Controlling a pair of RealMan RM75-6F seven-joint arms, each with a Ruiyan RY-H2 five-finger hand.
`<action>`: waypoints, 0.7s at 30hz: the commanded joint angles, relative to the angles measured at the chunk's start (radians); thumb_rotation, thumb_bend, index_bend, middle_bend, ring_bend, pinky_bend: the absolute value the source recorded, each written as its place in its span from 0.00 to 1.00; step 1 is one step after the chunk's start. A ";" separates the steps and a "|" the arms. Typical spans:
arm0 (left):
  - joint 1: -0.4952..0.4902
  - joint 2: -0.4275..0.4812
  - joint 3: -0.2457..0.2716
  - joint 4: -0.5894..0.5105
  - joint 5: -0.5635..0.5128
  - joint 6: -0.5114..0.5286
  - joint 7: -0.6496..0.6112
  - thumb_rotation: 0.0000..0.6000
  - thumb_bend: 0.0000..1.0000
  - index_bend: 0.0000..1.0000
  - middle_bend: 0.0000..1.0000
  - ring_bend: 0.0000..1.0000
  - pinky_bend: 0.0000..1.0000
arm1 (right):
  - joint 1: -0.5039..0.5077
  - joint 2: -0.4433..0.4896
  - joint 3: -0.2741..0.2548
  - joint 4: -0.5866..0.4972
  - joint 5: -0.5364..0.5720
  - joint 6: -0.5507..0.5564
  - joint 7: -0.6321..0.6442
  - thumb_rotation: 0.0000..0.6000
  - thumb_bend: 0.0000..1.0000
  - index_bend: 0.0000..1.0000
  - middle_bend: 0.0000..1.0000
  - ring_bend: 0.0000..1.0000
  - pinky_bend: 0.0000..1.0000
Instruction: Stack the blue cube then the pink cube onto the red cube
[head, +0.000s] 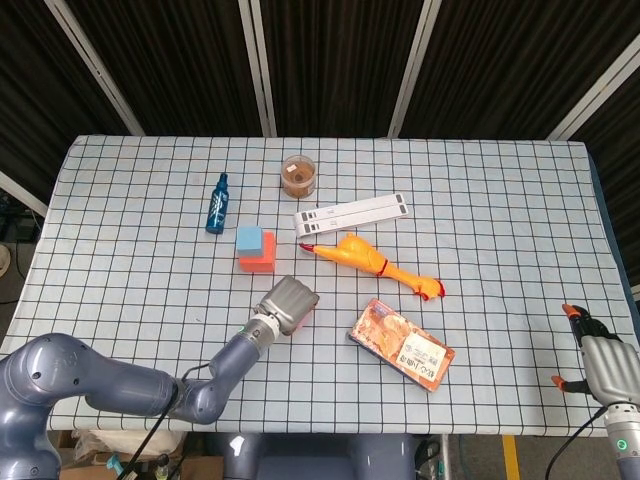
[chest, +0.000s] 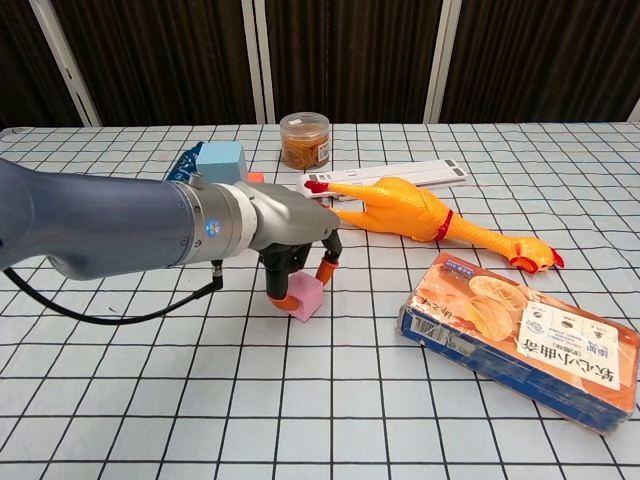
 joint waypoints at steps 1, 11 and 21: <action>0.001 0.002 0.002 0.000 -0.004 0.000 0.000 1.00 0.33 0.43 0.89 0.77 0.86 | 0.000 0.000 0.000 -0.001 0.000 0.000 -0.002 1.00 0.13 0.06 0.10 0.18 0.34; -0.005 0.004 0.004 -0.005 -0.013 0.003 0.007 1.00 0.34 0.45 0.89 0.77 0.86 | 0.002 -0.002 0.001 -0.001 0.008 -0.002 -0.007 1.00 0.13 0.06 0.10 0.18 0.34; -0.016 0.081 -0.040 -0.103 -0.061 0.075 0.020 1.00 0.37 0.49 0.89 0.77 0.86 | 0.000 -0.001 0.000 0.001 0.005 -0.002 -0.002 1.00 0.13 0.06 0.10 0.18 0.34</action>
